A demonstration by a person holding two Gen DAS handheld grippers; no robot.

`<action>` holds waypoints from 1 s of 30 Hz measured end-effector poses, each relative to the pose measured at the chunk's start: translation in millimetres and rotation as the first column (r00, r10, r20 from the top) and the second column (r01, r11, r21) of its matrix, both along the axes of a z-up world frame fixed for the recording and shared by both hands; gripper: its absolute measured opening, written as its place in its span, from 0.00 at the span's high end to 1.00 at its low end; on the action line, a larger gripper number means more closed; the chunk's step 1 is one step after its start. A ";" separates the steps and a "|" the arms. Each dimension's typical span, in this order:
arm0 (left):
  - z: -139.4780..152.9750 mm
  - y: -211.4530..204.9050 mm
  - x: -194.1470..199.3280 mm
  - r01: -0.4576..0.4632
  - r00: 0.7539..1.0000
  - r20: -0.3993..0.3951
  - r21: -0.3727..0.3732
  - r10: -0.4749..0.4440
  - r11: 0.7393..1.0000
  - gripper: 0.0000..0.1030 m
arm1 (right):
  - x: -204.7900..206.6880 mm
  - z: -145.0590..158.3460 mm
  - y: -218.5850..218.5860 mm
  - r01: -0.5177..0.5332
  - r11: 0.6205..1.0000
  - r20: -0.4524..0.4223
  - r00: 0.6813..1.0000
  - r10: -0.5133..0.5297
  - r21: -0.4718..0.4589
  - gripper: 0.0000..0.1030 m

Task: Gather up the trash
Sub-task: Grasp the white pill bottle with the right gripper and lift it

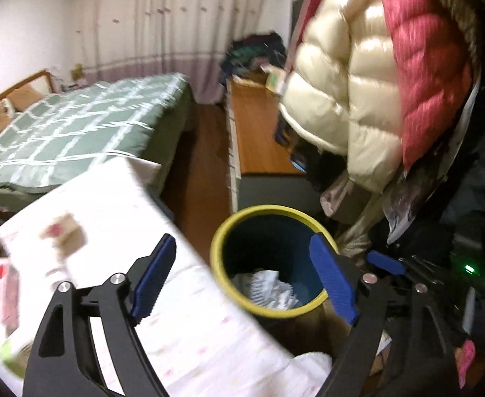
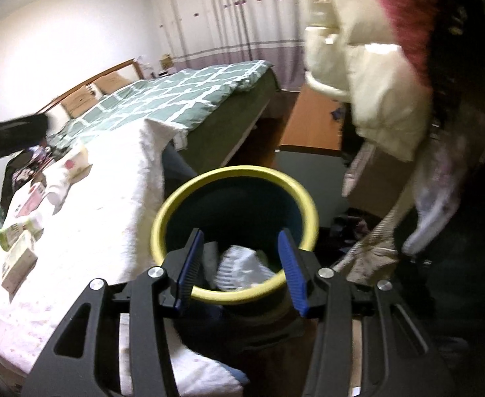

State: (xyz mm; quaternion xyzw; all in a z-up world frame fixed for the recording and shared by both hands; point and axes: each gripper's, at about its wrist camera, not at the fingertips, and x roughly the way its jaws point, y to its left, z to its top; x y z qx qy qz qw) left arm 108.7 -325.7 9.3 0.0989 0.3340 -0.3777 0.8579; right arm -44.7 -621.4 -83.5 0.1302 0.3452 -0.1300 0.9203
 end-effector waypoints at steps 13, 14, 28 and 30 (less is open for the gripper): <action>7.7 254.4 -37.6 -0.514 0.854 0.069 -0.040 0.516 0.857 0.13 | 73.4 3.5 150.2 -0.387 0.922 -0.011 0.922 0.387 0.029 0.52; 5.8 266.7 -40.2 -0.536 0.841 0.070 -0.039 0.537 0.844 0.13 | 80.0 3.7 164.2 -0.419 0.907 -0.011 0.908 0.420 0.036 0.52; -33.1 346.6 -47.5 -0.625 0.780 -0.024 -0.068 0.625 0.778 0.12 | 234.9 8.5 277.5 -0.516 0.856 -0.096 0.851 0.517 0.039 0.52; -37.3 344.2 -44.9 -0.616 0.788 -0.036 -0.066 0.615 0.785 0.12 | 261.9 -1.2 284.7 -0.502 0.863 -0.125 0.854 0.504 0.054 0.52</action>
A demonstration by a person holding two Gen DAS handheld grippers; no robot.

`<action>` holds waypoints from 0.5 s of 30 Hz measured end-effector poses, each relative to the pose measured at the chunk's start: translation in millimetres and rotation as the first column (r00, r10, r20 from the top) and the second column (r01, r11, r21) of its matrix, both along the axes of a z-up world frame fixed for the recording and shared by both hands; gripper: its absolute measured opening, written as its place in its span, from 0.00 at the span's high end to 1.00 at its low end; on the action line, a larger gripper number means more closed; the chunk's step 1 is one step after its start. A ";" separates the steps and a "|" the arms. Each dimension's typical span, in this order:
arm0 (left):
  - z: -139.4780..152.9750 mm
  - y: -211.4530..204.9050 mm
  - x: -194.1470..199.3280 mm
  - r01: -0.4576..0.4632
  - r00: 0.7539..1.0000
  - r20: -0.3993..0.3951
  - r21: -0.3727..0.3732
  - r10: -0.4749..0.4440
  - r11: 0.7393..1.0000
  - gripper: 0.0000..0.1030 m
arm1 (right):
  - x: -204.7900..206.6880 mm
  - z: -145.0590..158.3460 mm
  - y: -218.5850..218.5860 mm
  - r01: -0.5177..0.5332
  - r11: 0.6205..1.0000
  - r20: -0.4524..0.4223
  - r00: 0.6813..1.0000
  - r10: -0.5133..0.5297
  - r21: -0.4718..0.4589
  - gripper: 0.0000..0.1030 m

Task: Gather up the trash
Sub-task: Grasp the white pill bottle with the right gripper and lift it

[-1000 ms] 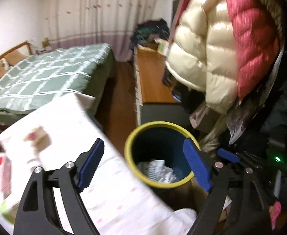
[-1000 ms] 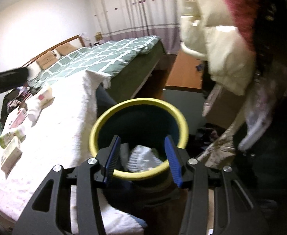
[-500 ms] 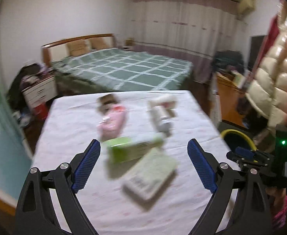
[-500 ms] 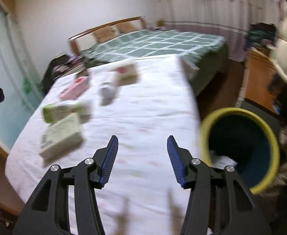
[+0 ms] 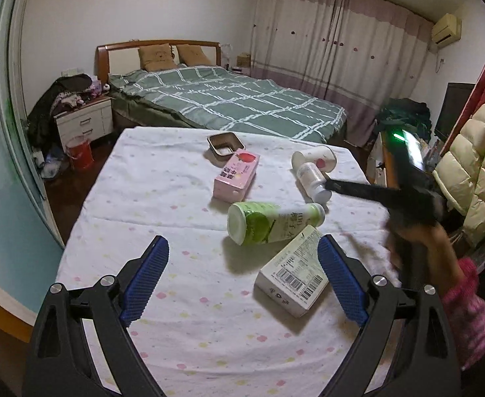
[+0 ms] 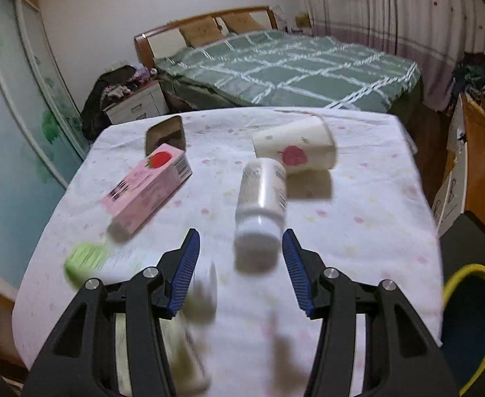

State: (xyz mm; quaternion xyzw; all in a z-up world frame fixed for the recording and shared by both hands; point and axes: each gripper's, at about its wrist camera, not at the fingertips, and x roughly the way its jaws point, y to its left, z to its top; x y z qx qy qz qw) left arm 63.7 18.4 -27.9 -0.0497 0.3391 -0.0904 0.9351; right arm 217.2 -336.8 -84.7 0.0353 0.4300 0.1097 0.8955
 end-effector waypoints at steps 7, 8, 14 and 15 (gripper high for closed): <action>-11.1 -9.3 7.6 0.035 0.999 -0.035 0.005 -0.034 0.999 0.12 | 50.5 -33.1 8.6 0.051 0.997 -0.071 0.996 -0.055 -0.054 0.50; -12.7 -9.3 8.6 0.034 0.999 -0.039 0.005 -0.034 0.999 0.12 | 55.2 -37.3 8.7 0.053 0.997 -0.084 0.995 -0.058 -0.054 0.50; -21.7 -11.3 20.0 0.030 0.997 -0.065 -0.005 -0.030 1.000 0.12 | 78.8 -54.2 12.8 0.047 0.993 -0.100 0.993 -0.058 -0.105 0.50; -22.4 -12.3 20.6 0.032 0.997 -0.068 -0.003 -0.032 0.999 0.12 | 81.9 -55.0 13.6 0.044 0.993 -0.099 0.994 -0.055 -0.113 0.50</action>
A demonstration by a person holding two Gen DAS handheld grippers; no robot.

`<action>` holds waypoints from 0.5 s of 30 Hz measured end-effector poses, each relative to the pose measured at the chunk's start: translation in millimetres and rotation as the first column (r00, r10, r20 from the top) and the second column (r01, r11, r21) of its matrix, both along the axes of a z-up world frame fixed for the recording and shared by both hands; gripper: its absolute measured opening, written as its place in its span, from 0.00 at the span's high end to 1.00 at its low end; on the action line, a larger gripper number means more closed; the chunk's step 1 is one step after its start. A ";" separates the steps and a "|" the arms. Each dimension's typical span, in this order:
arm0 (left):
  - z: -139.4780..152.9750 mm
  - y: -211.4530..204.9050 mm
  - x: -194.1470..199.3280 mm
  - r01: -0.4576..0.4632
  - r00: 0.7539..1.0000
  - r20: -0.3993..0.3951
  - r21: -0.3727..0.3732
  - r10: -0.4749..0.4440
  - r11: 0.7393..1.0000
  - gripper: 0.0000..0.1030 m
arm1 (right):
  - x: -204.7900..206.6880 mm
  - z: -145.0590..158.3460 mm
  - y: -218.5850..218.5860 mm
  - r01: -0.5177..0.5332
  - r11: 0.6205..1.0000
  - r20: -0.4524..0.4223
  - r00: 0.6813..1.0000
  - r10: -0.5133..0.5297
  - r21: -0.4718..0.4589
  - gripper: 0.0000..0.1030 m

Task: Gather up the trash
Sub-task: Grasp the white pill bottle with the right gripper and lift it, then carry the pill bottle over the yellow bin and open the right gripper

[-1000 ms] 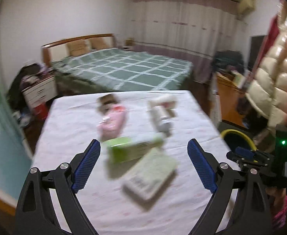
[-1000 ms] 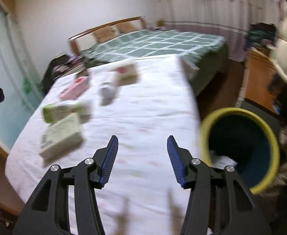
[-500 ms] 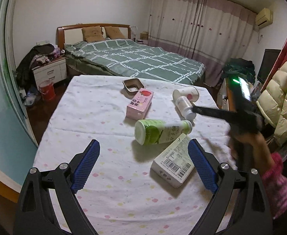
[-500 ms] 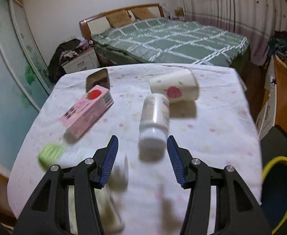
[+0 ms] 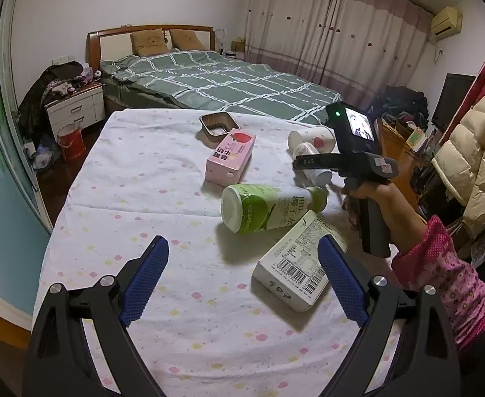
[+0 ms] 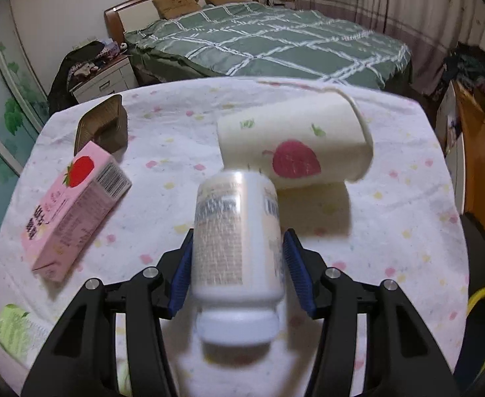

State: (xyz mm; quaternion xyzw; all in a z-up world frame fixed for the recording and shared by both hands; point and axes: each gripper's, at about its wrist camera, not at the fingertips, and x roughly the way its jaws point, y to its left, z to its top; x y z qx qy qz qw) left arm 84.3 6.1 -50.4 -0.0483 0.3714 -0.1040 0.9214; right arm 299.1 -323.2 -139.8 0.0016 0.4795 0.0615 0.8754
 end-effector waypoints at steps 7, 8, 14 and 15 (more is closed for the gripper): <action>-5.7 -9.9 6.5 0.017 1.000 -0.016 0.005 -0.017 1.000 0.12 | -16.0 12.3 3.2 -0.050 0.999 0.012 0.999 0.050 0.018 0.56; -6.5 -11.9 7.2 0.021 1.000 -0.018 0.005 -0.021 1.000 0.12 | -25.2 18.2 2.4 -0.062 0.998 0.024 0.998 0.061 0.030 0.56; -6.3 -23.4 8.3 0.050 0.999 -0.010 0.000 -0.050 0.999 0.12 | -87.7 56.0 -25.1 -0.079 0.993 0.111 0.991 0.068 0.093 0.56; -5.9 -24.0 8.1 0.052 0.999 -0.007 -0.002 -0.052 0.999 0.12 | -100.5 60.9 -34.4 -0.074 0.992 0.121 0.991 0.061 0.101 0.56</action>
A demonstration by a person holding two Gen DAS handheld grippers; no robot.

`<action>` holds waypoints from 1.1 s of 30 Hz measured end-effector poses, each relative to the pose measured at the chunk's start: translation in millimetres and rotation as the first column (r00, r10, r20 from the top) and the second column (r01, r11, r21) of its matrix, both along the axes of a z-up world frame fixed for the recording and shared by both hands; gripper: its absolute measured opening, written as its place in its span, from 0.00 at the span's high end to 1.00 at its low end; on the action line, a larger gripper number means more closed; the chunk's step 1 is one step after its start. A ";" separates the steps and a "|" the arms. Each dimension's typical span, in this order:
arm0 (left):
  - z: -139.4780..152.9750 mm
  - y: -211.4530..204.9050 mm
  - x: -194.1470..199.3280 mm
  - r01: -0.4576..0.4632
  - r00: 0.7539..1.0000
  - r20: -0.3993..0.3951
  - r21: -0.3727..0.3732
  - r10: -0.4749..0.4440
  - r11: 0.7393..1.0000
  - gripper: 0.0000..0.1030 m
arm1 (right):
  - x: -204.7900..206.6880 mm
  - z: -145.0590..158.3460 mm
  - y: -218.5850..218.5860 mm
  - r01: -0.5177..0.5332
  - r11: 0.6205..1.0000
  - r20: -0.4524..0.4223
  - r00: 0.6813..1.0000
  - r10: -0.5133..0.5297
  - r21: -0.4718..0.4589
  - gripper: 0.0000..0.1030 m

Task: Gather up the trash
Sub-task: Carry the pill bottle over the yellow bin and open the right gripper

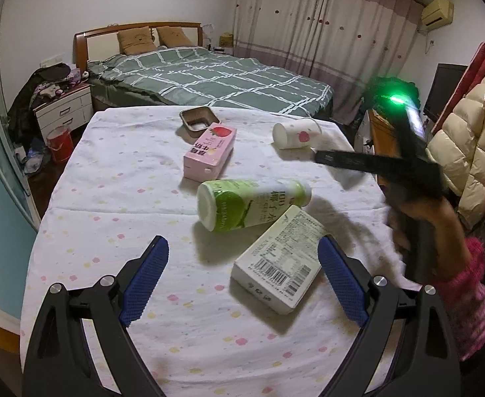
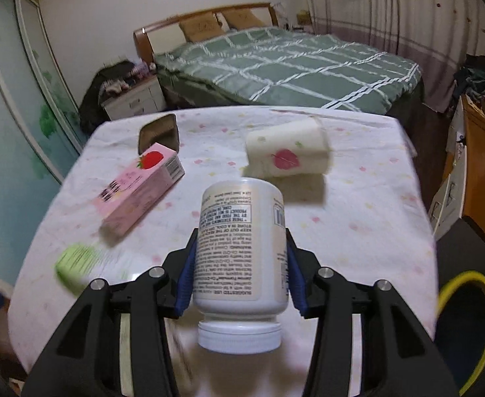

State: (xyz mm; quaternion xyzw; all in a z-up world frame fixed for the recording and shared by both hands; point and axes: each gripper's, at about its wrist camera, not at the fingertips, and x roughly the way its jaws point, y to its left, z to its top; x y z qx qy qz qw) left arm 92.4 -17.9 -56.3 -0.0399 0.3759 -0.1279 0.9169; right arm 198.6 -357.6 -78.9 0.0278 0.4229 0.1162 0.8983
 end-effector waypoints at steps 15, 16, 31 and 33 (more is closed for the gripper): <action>2.8 -48.3 -1.2 0.100 0.995 0.013 0.014 -0.100 0.995 0.12 | -133.3 -15.7 -179.4 0.375 0.927 0.034 0.927 -0.374 -0.019 0.56; 3.5 -52.6 -2.3 0.107 0.994 0.014 0.016 -0.107 0.994 0.12 | -136.6 -21.6 -187.6 0.387 0.922 0.027 0.922 -0.386 -0.021 0.56; -4.9 -87.9 -2.8 0.150 0.988 -0.027 0.066 -0.149 0.986 0.12 | -135.1 -79.2 -241.2 0.444 0.896 -0.051 0.895 -0.444 -0.015 0.56; -6.8 -90.8 -0.9 0.154 0.988 -0.035 0.067 -0.152 0.986 0.12 | -134.8 -80.9 -242.6 0.445 0.895 -0.056 0.894 -0.445 -0.019 0.56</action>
